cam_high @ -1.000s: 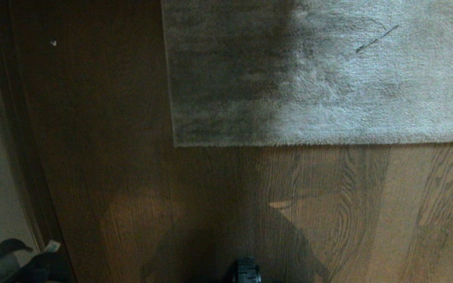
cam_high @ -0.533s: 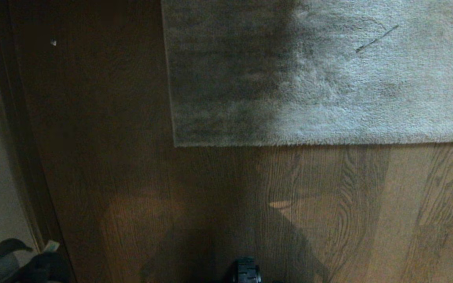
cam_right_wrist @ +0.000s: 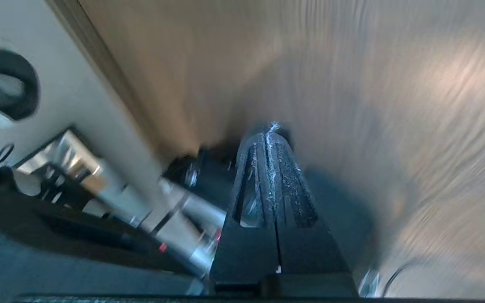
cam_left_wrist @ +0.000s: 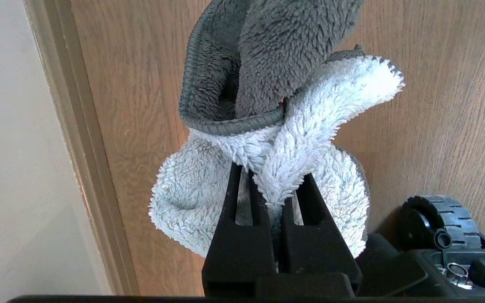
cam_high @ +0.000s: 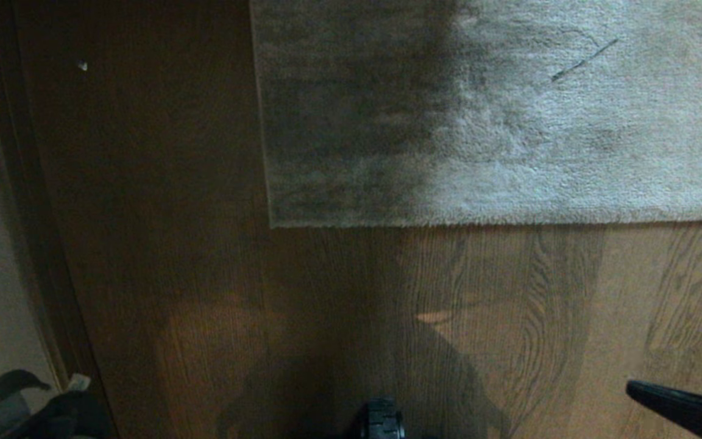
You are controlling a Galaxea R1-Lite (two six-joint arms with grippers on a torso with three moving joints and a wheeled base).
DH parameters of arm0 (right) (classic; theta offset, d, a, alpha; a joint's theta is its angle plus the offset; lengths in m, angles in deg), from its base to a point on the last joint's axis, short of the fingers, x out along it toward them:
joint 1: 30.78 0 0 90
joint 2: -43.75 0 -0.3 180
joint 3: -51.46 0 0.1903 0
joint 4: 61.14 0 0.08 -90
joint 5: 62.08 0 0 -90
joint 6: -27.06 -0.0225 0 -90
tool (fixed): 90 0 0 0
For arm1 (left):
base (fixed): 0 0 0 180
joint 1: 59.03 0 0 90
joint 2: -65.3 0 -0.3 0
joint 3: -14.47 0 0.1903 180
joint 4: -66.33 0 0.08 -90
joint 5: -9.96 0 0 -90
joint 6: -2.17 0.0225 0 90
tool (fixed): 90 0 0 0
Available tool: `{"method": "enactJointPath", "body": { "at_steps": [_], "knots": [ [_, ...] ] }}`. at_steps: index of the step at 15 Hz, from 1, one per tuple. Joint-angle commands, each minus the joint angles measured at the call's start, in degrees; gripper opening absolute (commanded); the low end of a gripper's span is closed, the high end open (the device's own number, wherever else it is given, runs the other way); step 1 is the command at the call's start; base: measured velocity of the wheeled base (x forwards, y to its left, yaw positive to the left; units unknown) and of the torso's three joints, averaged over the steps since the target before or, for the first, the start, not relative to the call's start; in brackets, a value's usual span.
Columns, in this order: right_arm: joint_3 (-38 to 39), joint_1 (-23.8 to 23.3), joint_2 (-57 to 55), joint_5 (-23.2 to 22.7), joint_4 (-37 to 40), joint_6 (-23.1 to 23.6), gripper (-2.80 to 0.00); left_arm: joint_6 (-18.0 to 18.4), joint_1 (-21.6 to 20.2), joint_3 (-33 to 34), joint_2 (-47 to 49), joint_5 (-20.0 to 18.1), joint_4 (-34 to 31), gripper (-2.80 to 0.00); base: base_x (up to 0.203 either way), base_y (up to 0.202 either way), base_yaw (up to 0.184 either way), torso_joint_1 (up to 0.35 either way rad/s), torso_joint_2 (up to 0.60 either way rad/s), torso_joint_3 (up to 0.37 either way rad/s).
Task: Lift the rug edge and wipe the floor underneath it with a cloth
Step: Lift up the carpet
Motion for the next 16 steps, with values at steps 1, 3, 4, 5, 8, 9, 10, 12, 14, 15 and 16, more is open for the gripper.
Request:
{"method": "enactJointPath", "body": {
  "at_steps": [1,3,4,5,8,9,10,12,14,15,16],
  "knots": [
    [2.3,2.73,-17.41,-0.17,-5.49,-2.95,-2.8,-0.09,0.0,0.0,-0.02,0.02,0.0,-2.8,0.0,0.0,0.0,0.0,0.0,0.0],
    [3.09,3.62,-27.4,-0.02,-11.24,-6.05,-2.8,-0.02,0.0,0.0,-0.02,0.02,0.0,-2.8,0.0,0.0,0.0,0.0,0.0,0.0],
    [3.28,3.85,-31.79,0.38,-15.16,-7.67,-2.8,-0.09,0.0,0.0,-0.02,0.02,-0.08,-2.8,0.0,0.0,0.0,0.0,0.0,0.0],
    [3.3,4.04,-36.33,1.6,-20.21,-9.74,-2.8,-0.02,0.0,0.0,-0.02,0.02,-0.02,-2.8,0.0,0.0,0.0,0.0,0.0,0.0],
    [1.22,4.35,-45.87,12.32,-34.08,-14.45,-2.8,0.0,0.0,0.0,-0.02,0.02,0.0,-2.8,0.0,0.0,0.0,0.0,0.0,0.0],
    [-0.05,4.39,-46.85,17.18,-36.16,-14.96,-2.8,-0.09,0.0,0.0,-0.02,0.02,0.0,-2.8,0.0,0.0,0.0,0.0,0.0,0.0],
    [-0.96,4.45,-47.68,21.94,-37.88,-15.16,-2.8,-0.09,0.0,0.0,-0.02,0.08,-0.03,-2.8,0.0,0.0,0.0,0.0,0.0,0.0],
    [-2.97,5.59,-48.62,31.14,-41.18,-15.24,-2.8,-0.09,0.0,0.0,-0.02,0.02,-0.08,-2.8,0.0,0.0,0.0,0.0,0.0,0.0],
    [-4.39,8.31,-49.04,39.34,-43.86,-15.39,-2.8,-0.09,0.0,0.0,-0.02,0.02,0.0,-2.8,0.0,0.0,0.0,0.0,0.0,0.0],
    [-5.34,10.11,-50.1,43.4,-45.99,-16.21,-2.8,-0.05,0.0,0.0,-0.02,0.02,0.0,-2.8,0.0,0.0,0.0,0.0,0.0,0.0],
    [-6.36,12.14,-51.07,46.5,-48.45,-17.72,-2.8,-0.01,0.0,0.0,-0.02,0.02,0.0,-2.8,0.0,0.0,0.0,0.0,0.0,0.0]
  ]
}}
